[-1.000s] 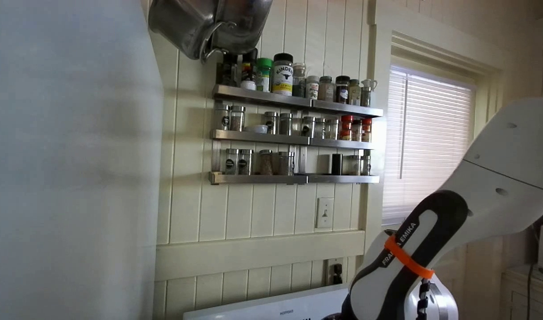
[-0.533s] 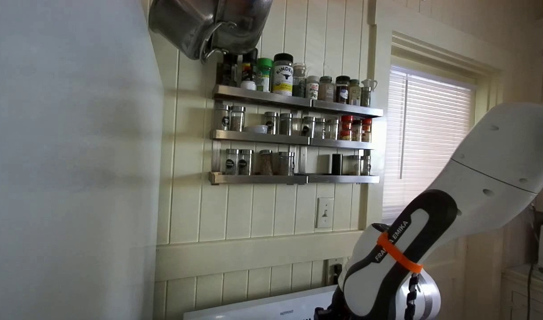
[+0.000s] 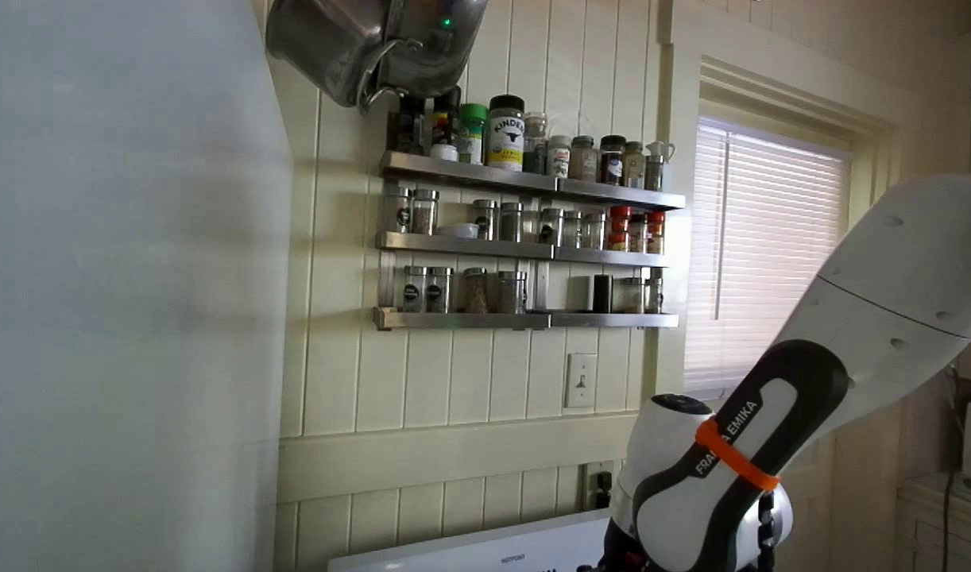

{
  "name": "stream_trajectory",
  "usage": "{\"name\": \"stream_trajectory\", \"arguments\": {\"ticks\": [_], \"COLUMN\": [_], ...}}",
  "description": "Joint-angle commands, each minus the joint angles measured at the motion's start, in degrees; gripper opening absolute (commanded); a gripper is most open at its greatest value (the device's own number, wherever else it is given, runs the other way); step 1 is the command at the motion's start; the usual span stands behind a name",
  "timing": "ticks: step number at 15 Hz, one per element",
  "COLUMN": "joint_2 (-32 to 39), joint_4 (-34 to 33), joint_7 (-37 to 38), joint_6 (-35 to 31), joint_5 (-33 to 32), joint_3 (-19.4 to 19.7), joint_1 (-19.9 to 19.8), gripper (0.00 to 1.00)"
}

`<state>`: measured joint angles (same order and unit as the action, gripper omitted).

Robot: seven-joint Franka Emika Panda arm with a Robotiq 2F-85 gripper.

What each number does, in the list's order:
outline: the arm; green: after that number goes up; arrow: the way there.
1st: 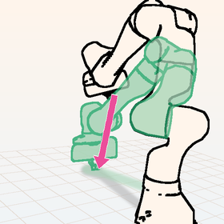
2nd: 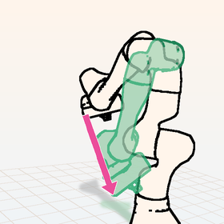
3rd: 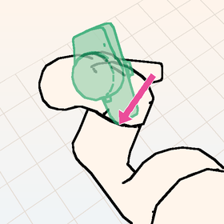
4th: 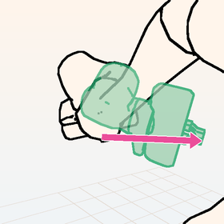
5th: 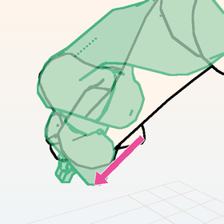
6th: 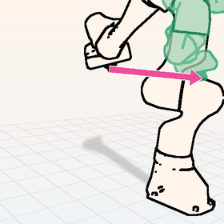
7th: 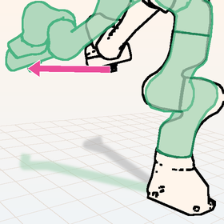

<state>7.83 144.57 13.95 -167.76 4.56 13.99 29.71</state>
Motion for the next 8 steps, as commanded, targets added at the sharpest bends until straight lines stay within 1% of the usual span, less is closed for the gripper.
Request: {"name": "stream_trajectory", "arguments": {"ticks": [1, 2, 3, 5, 8], "joint_2": [-0.49, -0.88, -1.14, -1.69, -3.09], "joint_4": [1.63, 1.56, 1.49, 1.29, 1.72], "joint_7": [3.84, 6.04, 7.20, 9.16, 13.01], "joint_6": [5.47, 5.92, 6.49, 7.91, 9.62], "joint_5": [-5.88, -9.46, -11.31, -14.12, -20.10], "joint_3": [2.16, -4.37, -5.01, -7.70, -9.45], "joint_1": [1.84, -5.04, -5.58, -8.20, -11.16], "gripper": [0.23, 0.23, 0.23, 0.23, 0.23]}}
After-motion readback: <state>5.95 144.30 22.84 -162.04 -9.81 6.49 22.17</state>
